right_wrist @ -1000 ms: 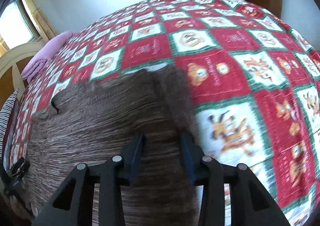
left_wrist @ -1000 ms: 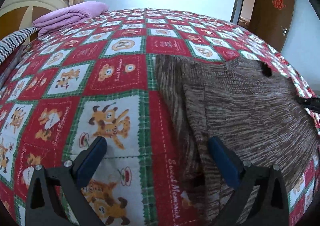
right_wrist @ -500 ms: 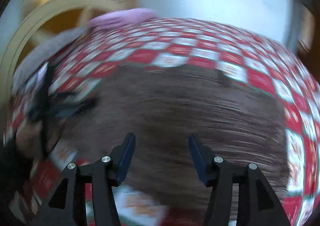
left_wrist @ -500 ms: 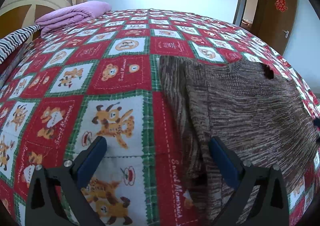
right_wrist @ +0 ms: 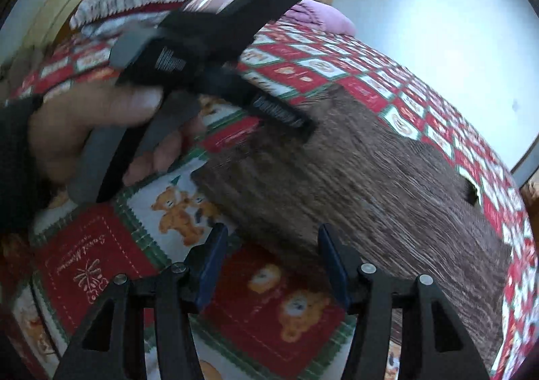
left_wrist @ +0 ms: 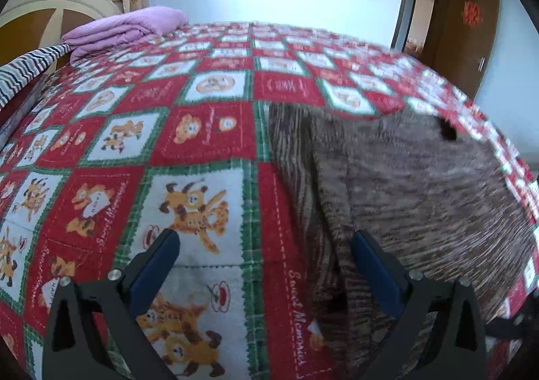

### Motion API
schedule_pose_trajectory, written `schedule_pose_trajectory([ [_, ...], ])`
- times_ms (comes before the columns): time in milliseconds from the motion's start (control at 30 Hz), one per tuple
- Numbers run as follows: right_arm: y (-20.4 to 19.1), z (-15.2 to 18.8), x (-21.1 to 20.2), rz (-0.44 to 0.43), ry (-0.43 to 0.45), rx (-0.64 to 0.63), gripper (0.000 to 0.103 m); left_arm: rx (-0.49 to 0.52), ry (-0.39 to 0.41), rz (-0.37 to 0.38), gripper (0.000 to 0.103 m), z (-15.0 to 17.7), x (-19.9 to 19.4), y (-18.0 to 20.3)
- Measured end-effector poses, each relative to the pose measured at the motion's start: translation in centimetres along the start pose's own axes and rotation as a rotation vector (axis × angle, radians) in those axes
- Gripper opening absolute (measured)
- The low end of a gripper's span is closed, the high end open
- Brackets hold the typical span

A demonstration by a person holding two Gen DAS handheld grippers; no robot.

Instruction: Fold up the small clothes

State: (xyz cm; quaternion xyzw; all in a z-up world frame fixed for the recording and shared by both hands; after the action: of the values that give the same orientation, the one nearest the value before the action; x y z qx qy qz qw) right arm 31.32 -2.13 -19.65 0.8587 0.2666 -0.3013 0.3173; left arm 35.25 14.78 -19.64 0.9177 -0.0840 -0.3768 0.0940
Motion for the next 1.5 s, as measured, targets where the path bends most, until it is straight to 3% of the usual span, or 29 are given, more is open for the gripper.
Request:
schedule_pose_trajectory([
  [100, -1.1, 0.0, 0.1, 0.045, 0.02, -0.048, 0.057, -0.036, 0.023, 0.032, 0.103, -0.2, -0.5, -0.6],
  [300, -1.7, -0.6, 0.2, 0.095, 0.04, -0.063, 0.057, -0.07, -0.002, 0.107, 0.103, -1.7, 0.4, -0.9],
  [567, -1.7, -1.4, 1.1, 0.097, 0.038, -0.015, 0.057, 0.006, -0.121, 0.139, 0.103, -4.0, 4.2, 1.1],
  [700, -1.9, -2.0, 1.8, 0.101, 0.039, -0.012, 0.057, -0.01, -0.161, 0.146, 0.102, -4.6, 5.8, 0.9],
  [867, -2.1, -2.2, 2.2, 0.102, 0.039, -0.01, 0.057, -0.059, -0.14, 0.187, 0.097, -4.9, 5.9, 0.1],
  [933, -2.0, -2.3, 2.5, 0.097, 0.037, -0.004, 0.057, -0.055, -0.134, 0.193, 0.092, -4.9, 5.8, 0.2],
  [1000, -1.8, -2.4, 2.6, 0.093, 0.037, 0.004, 0.057, -0.049, -0.121, 0.214, 0.07, -5.0, 5.7, 0.3],
  [1100, -1.5, -2.4, 2.8, 0.09, 0.041, 0.01, 0.053, -0.057, -0.113, 0.245, 0.044, -5.2, 5.8, 0.3],
  [1133, -1.5, -2.4, 2.9, 0.081, 0.044, 0.007, 0.038, -0.061, -0.109, 0.261, 0.035, -5.3, 5.9, 0.3],
  [1167, -1.6, -2.4, 2.8, 0.067, 0.048, 0.0, 0.025, -0.066, -0.109, 0.278, 0.014, -5.3, 5.9, 0.2],
  [1267, -2.0, -2.4, 2.9, 0.084, 0.057, -0.026, 0.011, -0.073, -0.108, 0.298, 0.012, -5.4, 5.8, 0.2],
  [1500, 1.6, -2.1, 1.7, -0.002, 0.068, 0.131, 0.009, -0.147, -0.114, 0.356, 0.011, -6.5, 4.6, 0.0],
])
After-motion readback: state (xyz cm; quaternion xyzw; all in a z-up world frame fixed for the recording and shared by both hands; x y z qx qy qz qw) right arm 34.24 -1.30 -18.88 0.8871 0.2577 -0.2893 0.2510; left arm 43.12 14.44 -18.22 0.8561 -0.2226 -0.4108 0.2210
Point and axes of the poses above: each gripper's, at about its wrist camera, not at the fingertips, and x roughly the way its jaws point, y to its right, z to its underside, the point moved 1 cm from there along x, roughly the way its jaws point, and after that the axes turned 10 degrees about z, right-handed, at the moved point
